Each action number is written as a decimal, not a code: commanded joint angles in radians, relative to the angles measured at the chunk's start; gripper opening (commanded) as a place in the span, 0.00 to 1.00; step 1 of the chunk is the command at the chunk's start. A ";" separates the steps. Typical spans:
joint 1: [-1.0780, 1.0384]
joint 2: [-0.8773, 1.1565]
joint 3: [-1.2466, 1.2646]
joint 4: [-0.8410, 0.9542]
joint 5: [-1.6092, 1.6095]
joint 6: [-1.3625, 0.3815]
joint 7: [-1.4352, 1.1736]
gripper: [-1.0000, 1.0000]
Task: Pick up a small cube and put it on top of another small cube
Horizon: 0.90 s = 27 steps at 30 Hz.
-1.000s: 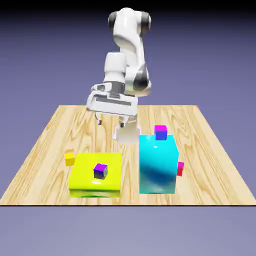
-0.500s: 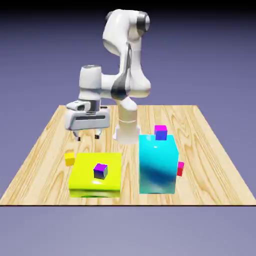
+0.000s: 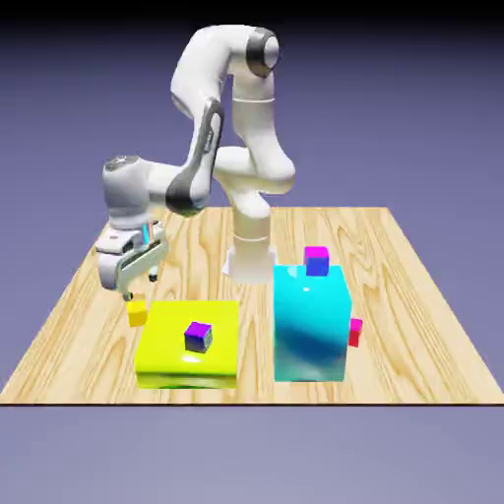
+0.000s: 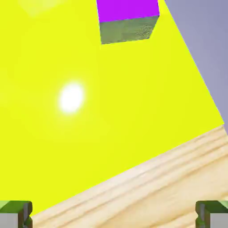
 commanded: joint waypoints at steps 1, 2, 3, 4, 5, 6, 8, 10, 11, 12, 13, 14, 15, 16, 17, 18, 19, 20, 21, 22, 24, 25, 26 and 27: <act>-0.010 0.013 0.000 0.007 0.003 -0.014 -0.044 0.50; -0.025 0.027 0.000 0.015 0.005 -0.027 -0.087 0.50; -0.039 0.040 0.000 0.022 0.008 -0.041 -0.131 0.50; -0.054 0.054 0.000 0.030 0.011 -0.054 -0.174 0.50; -0.068 0.067 0.000 0.037 0.013 -0.068 -0.218 0.50; -0.083 0.080 0.000 0.045 0.016 -0.081 -0.261 0.50; -0.112 0.107 0.001 0.060 0.021 -0.108 -0.348 0.50; -0.141 0.134 0.001 0.075 0.026 -0.136 -0.435 0.50; -0.156 0.147 0.001 0.082 0.029 -0.149 -0.478 0.50; -0.170 0.161 0.001 0.090 0.032 -0.163 -0.522 0.50; -0.185 0.174 0.001 0.097 0.034 -0.176 -0.565 0.50; -0.199 0.187 0.001 0.104 0.037 -0.190 -0.609 0.50; -0.214 0.201 0.001 0.112 0.040 -0.203 -0.652 0.50; -0.228 0.214 0.001 0.119 0.042 -0.217 -0.696 0.50; -0.243 0.228 0.001 0.127 0.045 -0.230 -0.739 0.50; -0.257 0.241 0.001 0.134 0.048 -0.244 -0.783 0.50; -0.272 0.254 0.001 0.142 0.050 -0.257 -0.826 0.50; -0.286 0.268 0.001 0.149 0.053 -0.271 -0.870 0.50; -0.301 0.281 0.001 0.157 0.056 -0.285 -0.913 0.50; -0.316 0.295 0.001 0.164 0.058 -0.298 -0.957 0.50; -0.345 0.321 0.002 0.179 0.063 -0.325 -1.044 0.50; -0.345 0.321 0.002 0.179 0.063 -0.325 -1.044 0.50; -0.343 0.352 0.006 0.166 0.071 -0.282 -1.050 0.50; -0.341 0.382 0.010 0.152 0.079 -0.238 -1.055 0.50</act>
